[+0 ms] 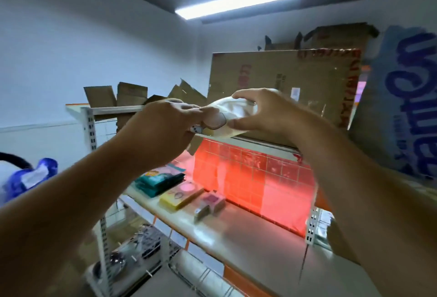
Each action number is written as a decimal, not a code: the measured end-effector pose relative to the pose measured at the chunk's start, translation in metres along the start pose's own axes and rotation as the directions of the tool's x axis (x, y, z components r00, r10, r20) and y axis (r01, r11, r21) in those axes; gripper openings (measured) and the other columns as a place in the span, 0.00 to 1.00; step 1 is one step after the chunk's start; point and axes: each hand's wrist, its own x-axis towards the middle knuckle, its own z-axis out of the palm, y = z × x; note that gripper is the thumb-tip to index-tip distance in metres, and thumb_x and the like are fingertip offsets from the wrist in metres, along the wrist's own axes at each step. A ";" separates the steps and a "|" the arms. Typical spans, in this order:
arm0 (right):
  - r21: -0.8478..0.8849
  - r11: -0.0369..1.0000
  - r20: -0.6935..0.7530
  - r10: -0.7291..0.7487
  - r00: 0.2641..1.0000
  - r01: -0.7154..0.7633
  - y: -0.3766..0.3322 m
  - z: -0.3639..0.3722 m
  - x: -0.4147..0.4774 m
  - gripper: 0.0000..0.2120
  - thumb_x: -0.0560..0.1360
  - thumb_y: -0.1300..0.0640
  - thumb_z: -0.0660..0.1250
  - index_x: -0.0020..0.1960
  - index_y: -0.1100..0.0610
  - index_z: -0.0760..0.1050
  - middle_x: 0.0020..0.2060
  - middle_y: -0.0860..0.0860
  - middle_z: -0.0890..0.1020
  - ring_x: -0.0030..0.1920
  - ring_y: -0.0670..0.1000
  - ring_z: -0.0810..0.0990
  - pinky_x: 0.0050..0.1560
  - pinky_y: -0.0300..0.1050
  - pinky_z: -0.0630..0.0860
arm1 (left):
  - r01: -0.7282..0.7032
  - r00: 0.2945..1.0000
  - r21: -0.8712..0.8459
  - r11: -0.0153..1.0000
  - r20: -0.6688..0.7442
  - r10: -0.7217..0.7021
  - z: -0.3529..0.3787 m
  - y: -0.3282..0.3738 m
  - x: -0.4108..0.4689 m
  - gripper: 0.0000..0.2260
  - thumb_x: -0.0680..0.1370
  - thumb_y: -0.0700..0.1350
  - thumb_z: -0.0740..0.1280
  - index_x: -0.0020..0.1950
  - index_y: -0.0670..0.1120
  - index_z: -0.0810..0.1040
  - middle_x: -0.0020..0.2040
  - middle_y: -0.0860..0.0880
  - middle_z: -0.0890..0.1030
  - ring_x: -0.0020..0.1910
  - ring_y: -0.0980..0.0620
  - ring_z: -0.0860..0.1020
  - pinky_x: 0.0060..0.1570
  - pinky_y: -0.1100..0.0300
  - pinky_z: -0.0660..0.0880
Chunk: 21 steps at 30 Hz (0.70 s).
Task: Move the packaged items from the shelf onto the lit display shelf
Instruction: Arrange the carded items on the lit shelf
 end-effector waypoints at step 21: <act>0.175 0.984 0.310 -0.052 0.949 -0.003 0.041 0.268 0.121 0.45 0.57 0.25 0.66 0.71 0.42 0.71 0.65 0.41 0.77 0.60 0.45 0.75 0.59 0.46 0.74 | 0.042 0.970 0.034 0.999 0.237 -0.049 0.159 -0.145 -0.096 0.25 0.78 0.40 0.70 0.74 0.55 0.72 0.62 0.51 0.83 0.52 0.52 0.85 0.42 0.57 0.84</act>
